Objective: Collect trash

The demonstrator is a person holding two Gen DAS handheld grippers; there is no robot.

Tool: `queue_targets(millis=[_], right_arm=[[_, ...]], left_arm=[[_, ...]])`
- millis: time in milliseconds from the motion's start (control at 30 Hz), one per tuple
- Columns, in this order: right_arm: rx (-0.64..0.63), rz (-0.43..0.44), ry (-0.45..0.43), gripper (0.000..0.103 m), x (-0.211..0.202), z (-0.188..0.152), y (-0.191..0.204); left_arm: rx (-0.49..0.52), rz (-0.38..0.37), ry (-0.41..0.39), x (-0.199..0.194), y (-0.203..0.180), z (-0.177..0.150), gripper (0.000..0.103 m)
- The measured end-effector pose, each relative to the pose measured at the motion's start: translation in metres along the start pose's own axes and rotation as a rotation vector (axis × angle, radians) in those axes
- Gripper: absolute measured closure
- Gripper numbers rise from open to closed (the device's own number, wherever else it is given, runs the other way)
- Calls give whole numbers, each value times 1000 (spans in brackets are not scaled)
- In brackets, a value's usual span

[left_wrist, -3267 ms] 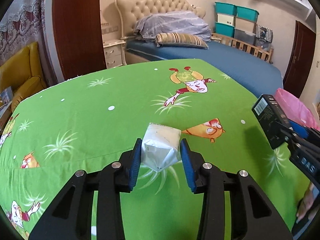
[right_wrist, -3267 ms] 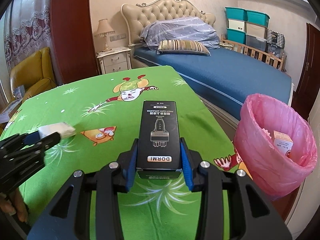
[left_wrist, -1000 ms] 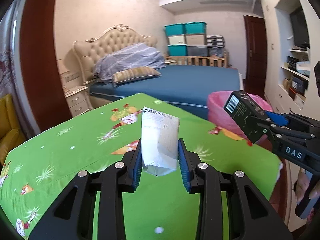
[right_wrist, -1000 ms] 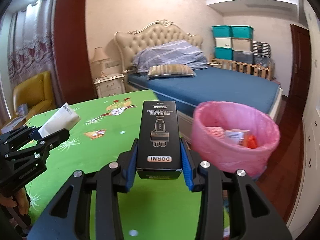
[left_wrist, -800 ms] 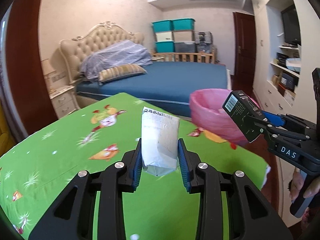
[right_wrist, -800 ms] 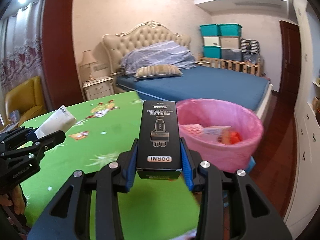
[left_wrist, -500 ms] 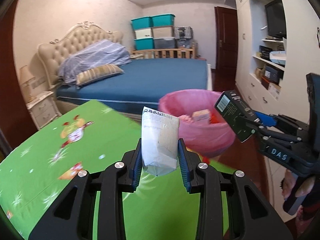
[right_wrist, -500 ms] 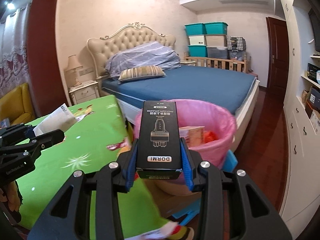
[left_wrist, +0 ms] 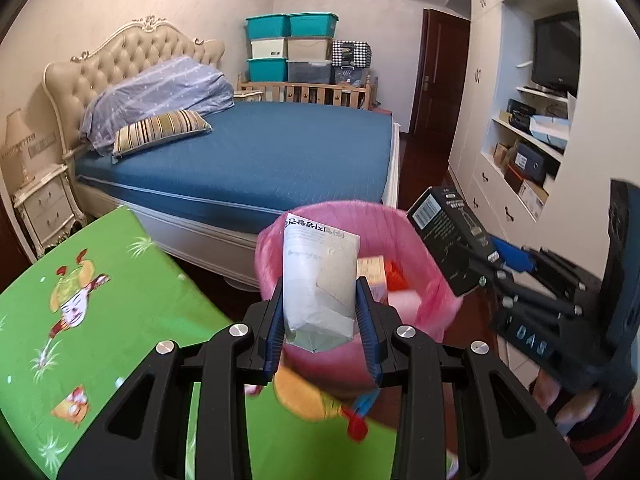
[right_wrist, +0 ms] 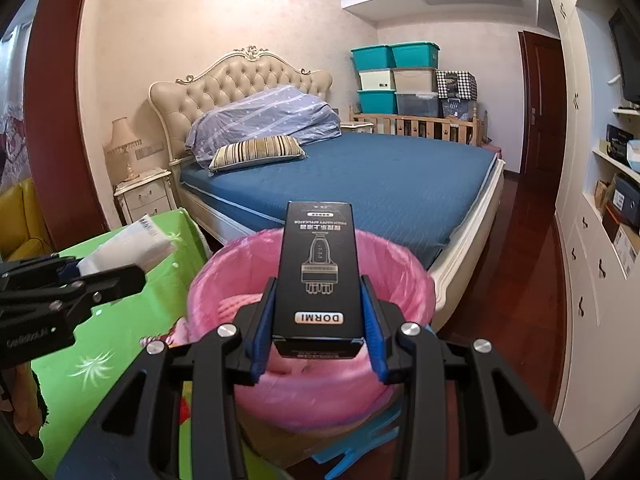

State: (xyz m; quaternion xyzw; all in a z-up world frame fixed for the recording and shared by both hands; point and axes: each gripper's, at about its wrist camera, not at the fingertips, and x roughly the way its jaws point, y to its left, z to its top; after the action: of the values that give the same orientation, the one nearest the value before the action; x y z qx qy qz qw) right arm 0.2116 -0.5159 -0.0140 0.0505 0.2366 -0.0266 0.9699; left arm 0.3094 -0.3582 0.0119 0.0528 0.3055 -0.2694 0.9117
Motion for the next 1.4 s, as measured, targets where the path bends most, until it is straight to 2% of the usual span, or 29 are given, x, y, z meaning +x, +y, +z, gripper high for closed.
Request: queue_targets(millis=[100,200,233,267,300,333,367,500,600,667,767,833,967,1067,1133,1400], right_arm=[[-11,-8,-1,65,11,6,-1],[-21,8,-23,62,22,7,-5],[-23,25,-29,46,26,8,-9],[-24,34,-37,26,30,8,-12],[-20,25,-46,23,34,7,-16],[-15,19,-45,23,35,6,-20],[-5,12,-40,24,35,5,-24],[17,-1,-95,24,-3,1,-30],[24,-25,-107,22,-37,0,-32],[28,-41,-91,15,-61,-2,-26],[-1,-64,-79,13,-91,-3,-14],[-10,-85,-95,5,-115,-3,-3],[20,-80,-120,4,-157,-13,15],[-2,-103,-102,4,-165,-21,27],[-33,-120,-90,4,-166,-26,36],[-90,-75,-54,4,-161,-34,59]], left_arm=[[-10,-4,-3,15,-2,18,71],[-15,-41,-21,27,-4,33,70],[-14,-49,-26,30,-4,36,69],[-15,-55,-29,33,-4,39,65],[-17,-55,-28,34,-3,41,47],[-20,-55,-33,33,0,40,36],[-22,-51,-57,27,4,37,18],[56,31,-135,-6,14,15,10],[98,94,-178,-37,18,-8,9],[116,127,-203,-58,18,-21,9],[120,178,-263,-94,14,-36,8],[118,180,-298,-121,10,-48,6],[110,168,-337,-159,0,-68,6],[109,136,-334,-179,-3,-84,6],[112,142,-316,-187,-4,-94,6],[80,140,-303,-197,-2,-104,6]])
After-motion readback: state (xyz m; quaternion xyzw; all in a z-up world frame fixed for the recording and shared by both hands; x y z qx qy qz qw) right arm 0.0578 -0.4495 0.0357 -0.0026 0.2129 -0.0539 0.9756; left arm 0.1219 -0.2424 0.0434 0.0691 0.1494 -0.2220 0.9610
